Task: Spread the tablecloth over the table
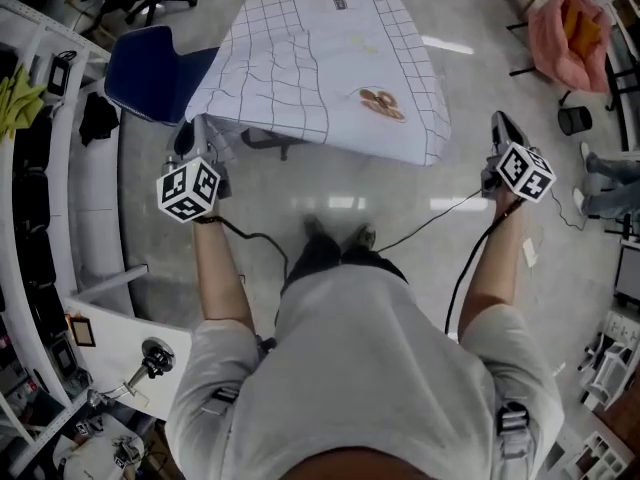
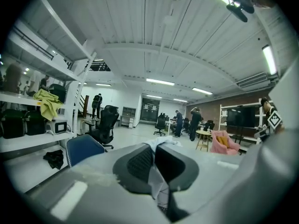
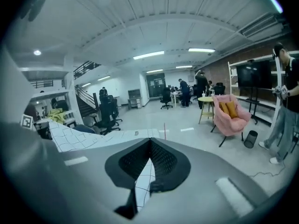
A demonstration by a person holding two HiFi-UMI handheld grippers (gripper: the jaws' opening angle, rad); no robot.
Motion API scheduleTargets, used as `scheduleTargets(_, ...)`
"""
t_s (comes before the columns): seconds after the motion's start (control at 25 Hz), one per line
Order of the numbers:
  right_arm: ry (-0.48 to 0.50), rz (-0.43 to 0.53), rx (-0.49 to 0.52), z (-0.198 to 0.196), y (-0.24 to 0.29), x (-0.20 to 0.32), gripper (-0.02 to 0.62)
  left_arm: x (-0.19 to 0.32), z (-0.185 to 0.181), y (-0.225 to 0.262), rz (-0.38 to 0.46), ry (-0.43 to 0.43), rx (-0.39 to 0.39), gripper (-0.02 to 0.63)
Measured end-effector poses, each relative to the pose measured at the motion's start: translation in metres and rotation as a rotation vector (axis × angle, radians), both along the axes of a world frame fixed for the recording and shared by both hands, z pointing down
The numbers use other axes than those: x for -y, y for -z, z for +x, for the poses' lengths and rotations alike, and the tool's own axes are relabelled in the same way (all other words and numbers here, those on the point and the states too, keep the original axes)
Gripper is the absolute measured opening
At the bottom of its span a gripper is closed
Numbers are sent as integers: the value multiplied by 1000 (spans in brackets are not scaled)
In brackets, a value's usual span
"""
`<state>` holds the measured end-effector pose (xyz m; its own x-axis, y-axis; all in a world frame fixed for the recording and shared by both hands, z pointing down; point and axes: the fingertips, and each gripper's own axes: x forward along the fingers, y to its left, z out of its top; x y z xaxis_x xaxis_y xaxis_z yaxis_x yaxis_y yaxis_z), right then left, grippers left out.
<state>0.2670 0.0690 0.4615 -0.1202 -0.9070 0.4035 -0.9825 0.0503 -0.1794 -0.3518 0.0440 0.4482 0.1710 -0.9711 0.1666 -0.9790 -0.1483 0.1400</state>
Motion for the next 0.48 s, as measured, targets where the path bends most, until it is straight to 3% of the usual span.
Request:
scheduleTargets(0.2, -8, -120, 63, -12, -78, -24, 6, -4, -9, -2, -36, 32, 35, 26)
scheduleTargets(0.32, 38, -195, 14, -22, -122, -36, 8, -10, -7, -10, -67, 45, 48, 26)
scheduleTargets(0.4, 90, -240, -11, -32, -155, -38, 72, -10, -3, -13, -81, 54, 36, 26)
scheduleTargets(0.48, 134, -299, 25, -48, -196, -52, 133, -11, 1, -11, -92, 52, 30, 26)
